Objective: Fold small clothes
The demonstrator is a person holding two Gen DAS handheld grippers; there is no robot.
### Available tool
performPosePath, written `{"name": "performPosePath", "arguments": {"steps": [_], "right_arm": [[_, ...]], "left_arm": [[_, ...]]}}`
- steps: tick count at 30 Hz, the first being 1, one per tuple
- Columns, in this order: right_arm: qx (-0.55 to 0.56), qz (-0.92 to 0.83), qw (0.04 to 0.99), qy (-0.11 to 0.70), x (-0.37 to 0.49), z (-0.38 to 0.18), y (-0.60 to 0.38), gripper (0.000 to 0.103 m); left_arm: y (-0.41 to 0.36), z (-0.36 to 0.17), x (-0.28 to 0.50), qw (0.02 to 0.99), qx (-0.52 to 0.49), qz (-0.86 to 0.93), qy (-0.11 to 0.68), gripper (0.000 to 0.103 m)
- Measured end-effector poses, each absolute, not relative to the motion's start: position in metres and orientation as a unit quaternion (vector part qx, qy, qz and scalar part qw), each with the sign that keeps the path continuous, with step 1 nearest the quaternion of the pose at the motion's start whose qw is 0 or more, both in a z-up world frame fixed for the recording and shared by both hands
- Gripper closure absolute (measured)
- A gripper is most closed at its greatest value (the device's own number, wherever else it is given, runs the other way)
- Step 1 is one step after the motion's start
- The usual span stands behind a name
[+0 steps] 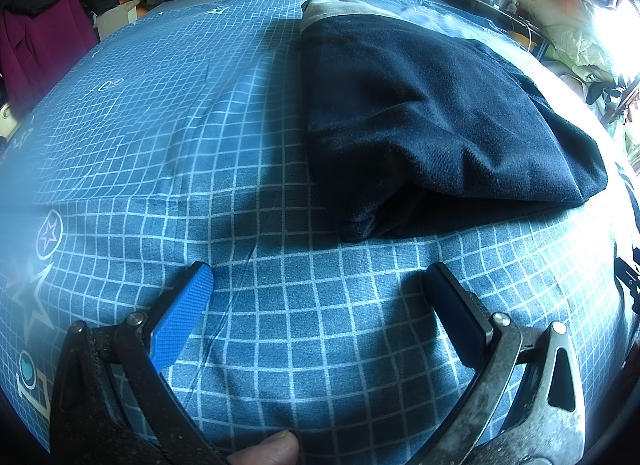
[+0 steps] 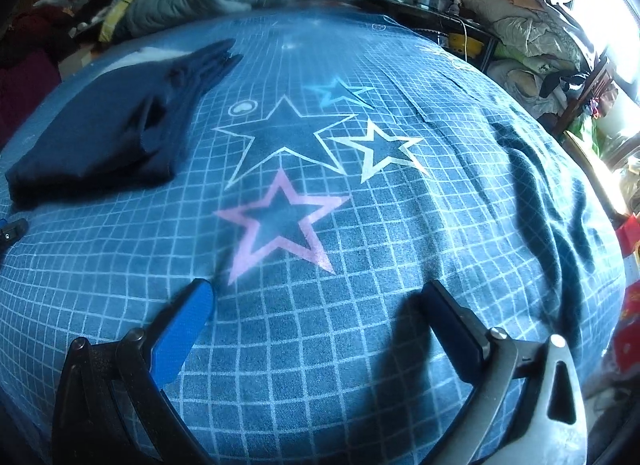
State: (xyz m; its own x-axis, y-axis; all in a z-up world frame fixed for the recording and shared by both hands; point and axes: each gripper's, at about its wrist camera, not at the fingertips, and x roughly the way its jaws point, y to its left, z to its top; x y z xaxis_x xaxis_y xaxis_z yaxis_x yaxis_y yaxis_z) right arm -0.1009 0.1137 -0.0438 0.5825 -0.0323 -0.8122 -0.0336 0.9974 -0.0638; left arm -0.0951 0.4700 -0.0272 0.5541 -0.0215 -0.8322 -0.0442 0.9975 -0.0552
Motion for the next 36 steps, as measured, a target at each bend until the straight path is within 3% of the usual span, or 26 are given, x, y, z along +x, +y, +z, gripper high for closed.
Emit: {"name": "performPosePath", "arguments": {"steps": [36], "right_arm": [[-0.034,0.007,0.893,0.448,-0.0928,-0.0450,0.1120,0.000]], "left_arm": [[0.4788,-0.0292,-0.0975,0.880,-0.043,0.003,0.473,0.000]]}}
